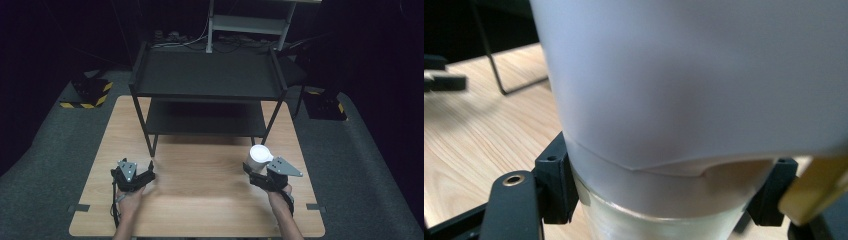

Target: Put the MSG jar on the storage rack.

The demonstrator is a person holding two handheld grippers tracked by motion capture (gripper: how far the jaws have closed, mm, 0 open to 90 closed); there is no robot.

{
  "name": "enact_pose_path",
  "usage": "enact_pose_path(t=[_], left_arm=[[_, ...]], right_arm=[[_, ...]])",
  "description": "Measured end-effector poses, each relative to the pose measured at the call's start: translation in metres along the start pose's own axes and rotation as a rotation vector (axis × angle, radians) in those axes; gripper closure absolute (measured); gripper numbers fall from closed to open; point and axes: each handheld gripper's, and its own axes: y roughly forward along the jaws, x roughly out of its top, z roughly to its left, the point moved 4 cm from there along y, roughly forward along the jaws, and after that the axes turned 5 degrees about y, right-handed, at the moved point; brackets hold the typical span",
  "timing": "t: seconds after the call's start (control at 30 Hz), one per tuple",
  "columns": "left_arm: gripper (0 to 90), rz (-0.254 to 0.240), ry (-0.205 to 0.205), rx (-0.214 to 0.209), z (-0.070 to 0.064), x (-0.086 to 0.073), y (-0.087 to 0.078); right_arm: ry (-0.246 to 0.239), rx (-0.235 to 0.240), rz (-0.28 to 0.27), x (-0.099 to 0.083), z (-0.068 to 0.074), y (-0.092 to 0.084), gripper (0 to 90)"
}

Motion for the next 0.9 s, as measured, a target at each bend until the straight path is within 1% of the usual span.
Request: enact_pose_path(t=[0.03, 0.07, 0.17, 0.2, 0.23, 0.3, 0.33, 0.37, 0.4, 0.53, 0.67, 0.73, 0.8, 0.83, 0.9], left_arm=[[5.2, 0.0, -0.001, 0.0, 0.0, 0.0, 0.0], [5.2, 0.0, -0.002, -0.001, 0.0, 0.0, 0.0], [5.2, 0.0, -0.001, -0.003, 0.0, 0.0, 0.0], [5.2, 0.0, -0.001, -0.003, 0.0, 0.0, 0.0], [5.2, -0.001, -0.002, -0.004, 0.001, 0.0, 0.0], [5.2, -0.003, -0.005, -0.005, 0.001, 0.0, 0.0], [5.2, -0.003, -0.005, -0.005, 0.001, 0.0, 0.0], [5.2, -0.003, -0.006, -0.005, 0.001, 0.0, 0.0], [5.2, -0.003, -0.006, -0.005, 0.001, 0.0, 0.0], [5.2, -0.003, -0.005, -0.005, 0.001, 0.0, 0.0], [5.2, -0.004, -0.007, -0.005, 0.001, 0.0, 0.0], [5.2, -0.006, -0.007, -0.006, 0.001, -0.001, 0.0], [5.2, -0.007, -0.007, -0.007, 0.001, -0.001, 0.0], [5.2, -0.006, -0.006, -0.007, 0.001, -0.001, -0.001], [5.2, -0.007, -0.007, -0.008, 0.001, -0.001, -0.001]], right_arm=[[0.003, 0.021, -0.007, 0.01, 0.001, 0.003, 30.2], [0.0, 0.033, -0.013, 0.017, 0.002, 0.005, 30.2], [0.007, 0.067, -0.033, 0.03, 0.004, 0.01, 30.2], [0.007, 0.067, -0.033, 0.03, 0.004, 0.01, 30.2], [0.003, 0.085, -0.052, 0.041, 0.007, 0.015, 30.2], [-0.002, 0.091, -0.065, 0.051, 0.009, 0.019, 30.2], [-0.002, 0.091, -0.065, 0.051, 0.009, 0.019, 30.2], [-0.011, 0.095, -0.08, 0.061, 0.012, 0.026, 30.2], [-0.015, 0.1, -0.087, 0.068, 0.013, 0.03, 30.2], [-0.029, 0.096, -0.101, 0.088, 0.017, 0.047, 30.2], [-0.041, 0.081, -0.099, 0.102, 0.022, 0.066, 30.2], [-0.037, 0.076, -0.098, 0.106, 0.023, 0.074, 30.2], [-0.035, 0.074, -0.098, 0.107, 0.023, 0.077, 30.2], [-0.024, 0.07, -0.101, 0.11, 0.023, 0.084, 30.2], [-0.015, 0.061, -0.1, 0.112, 0.023, 0.09, 30.2]])
